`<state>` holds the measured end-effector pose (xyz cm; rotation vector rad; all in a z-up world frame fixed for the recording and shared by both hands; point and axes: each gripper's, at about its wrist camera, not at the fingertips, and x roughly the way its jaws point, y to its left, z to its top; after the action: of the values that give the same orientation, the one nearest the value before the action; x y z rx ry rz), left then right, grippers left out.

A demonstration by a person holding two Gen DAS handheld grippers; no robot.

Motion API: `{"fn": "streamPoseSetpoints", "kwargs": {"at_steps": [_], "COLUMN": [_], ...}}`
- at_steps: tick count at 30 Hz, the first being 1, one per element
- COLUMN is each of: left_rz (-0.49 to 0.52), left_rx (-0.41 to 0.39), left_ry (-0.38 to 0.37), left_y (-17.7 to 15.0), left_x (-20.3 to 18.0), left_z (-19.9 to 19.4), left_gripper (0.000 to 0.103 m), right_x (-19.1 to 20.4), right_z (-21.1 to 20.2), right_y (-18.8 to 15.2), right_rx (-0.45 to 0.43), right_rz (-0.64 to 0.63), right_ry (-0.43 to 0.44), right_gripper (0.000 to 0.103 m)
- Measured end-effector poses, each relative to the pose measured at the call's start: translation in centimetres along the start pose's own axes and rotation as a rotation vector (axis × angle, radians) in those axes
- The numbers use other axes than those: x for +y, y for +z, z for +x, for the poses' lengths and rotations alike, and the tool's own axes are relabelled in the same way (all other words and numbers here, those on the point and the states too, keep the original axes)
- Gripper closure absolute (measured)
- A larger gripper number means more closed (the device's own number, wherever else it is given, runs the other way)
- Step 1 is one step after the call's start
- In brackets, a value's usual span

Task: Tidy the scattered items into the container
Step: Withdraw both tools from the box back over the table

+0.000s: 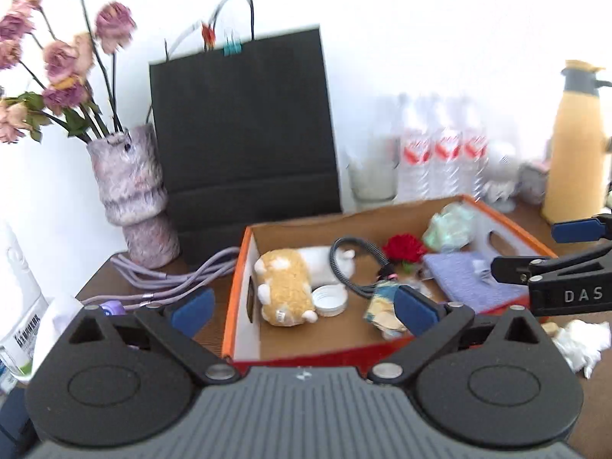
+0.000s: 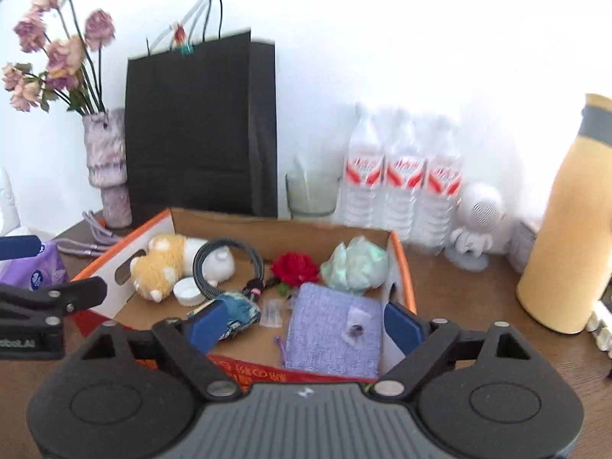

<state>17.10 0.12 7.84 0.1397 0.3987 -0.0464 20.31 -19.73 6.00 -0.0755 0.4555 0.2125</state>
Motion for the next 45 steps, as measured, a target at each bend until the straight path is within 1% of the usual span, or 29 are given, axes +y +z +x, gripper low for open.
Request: {"fn": "streamPoseSetpoints", "kwargs": {"at_steps": [1, 3, 5, 7, 10, 12, 14, 16, 18, 20, 21, 23, 25, 28, 32, 37, 41, 45], "left_rz": [-0.011, -0.023, -0.017, -0.018, -0.018, 0.007, 0.02, 0.028, 0.045, 0.064, 0.065, 0.05, 0.034, -0.01, -0.066, -0.049, -0.054, -0.067], "left_rx": [-0.025, -0.066, -0.081, -0.072, -0.065, -0.041, -0.033, -0.034, -0.03, -0.028, -0.026, -0.013, 0.013, 0.027, 0.044, 0.05, 0.051, 0.069], "left_ry": [-0.008, -0.02, -0.014, 0.009, 0.006, -0.022, -0.068, -0.108, -0.107, -0.103, -0.11, -0.126, -0.114, -0.088, -0.099, -0.109, -0.12, -0.126], "left_y": [-0.4, -1.1, -1.7, -2.2, -3.6, -5.2, -6.9, -8.4, -9.5, -10.1, -10.3, -10.7, -11.0, -11.8, -13.0, -13.4, -13.3, -13.5], "left_x": [0.1, 0.2, 0.1, -0.1, -0.4, -1.1, -1.9, -2.6, -3.3, -3.8, -3.9, -4.0, -4.2, -4.5, -5.1, -5.6, -5.3, -4.9], "left_z": [-0.6, -1.5, -2.4, -3.7, -7.1, -9.7, -12.0, -13.8, -15.1, -16.0, -16.4, -16.7, -16.9, -17.7, -19.2, -20.0, -19.9, -19.1], "left_gripper": [0.001, 0.0, 0.0, 0.0, 0.0, 0.0, 0.0, 0.0, 0.0, 0.0, 0.0, 0.0, 0.0, 0.0, 0.0, 0.0, 0.0, 0.0], "right_x": [0.0, 0.2, 0.3, 0.5, 1.0, 1.1, 1.2, 1.4, 1.5, 1.4, 1.2, 0.7, 0.3, 0.6, 1.1, 1.5, 1.5, 1.6], "right_z": [-0.7, -1.6, -2.6, -3.6, -7.0, -9.5, -11.5, -12.6, -13.7, -15.3, -16.0, -16.9, -17.6, -18.8, -20.4, -20.8, -20.9, -20.1], "right_y": [-0.5, -1.0, -1.4, -1.9, -4.0, -6.2, -8.6, -10.3, -11.3, -12.1, -12.4, -13.0, -13.4, -14.2, -15.7, -16.7, -16.5, -16.1], "right_rx": [-0.026, -0.047, -0.063, -0.048, -0.04, -0.026, 0.0, 0.048, 0.068, 0.048, 0.036, 0.04, 0.05, 0.072, 0.076, 0.103, 0.096, 0.119], "right_rz": [0.009, 0.031, 0.047, 0.058, 0.082, 0.111, 0.123, 0.129, 0.118, 0.114, 0.124, 0.163, 0.183, 0.145, 0.123, 0.118, 0.116, 0.107], "right_ry": [-0.007, 0.008, 0.017, 0.021, 0.039, 0.065, 0.104, 0.125, 0.125, 0.099, 0.096, 0.114, 0.126, 0.114, 0.105, 0.092, 0.089, 0.089], "right_gripper": [0.014, 0.014, 0.014, 0.014, 0.013, 0.002, 0.002, 0.002, 0.002, 0.002, 0.002, 0.002, 0.002, 0.002, 0.002, 0.002, 0.002, 0.002]}}
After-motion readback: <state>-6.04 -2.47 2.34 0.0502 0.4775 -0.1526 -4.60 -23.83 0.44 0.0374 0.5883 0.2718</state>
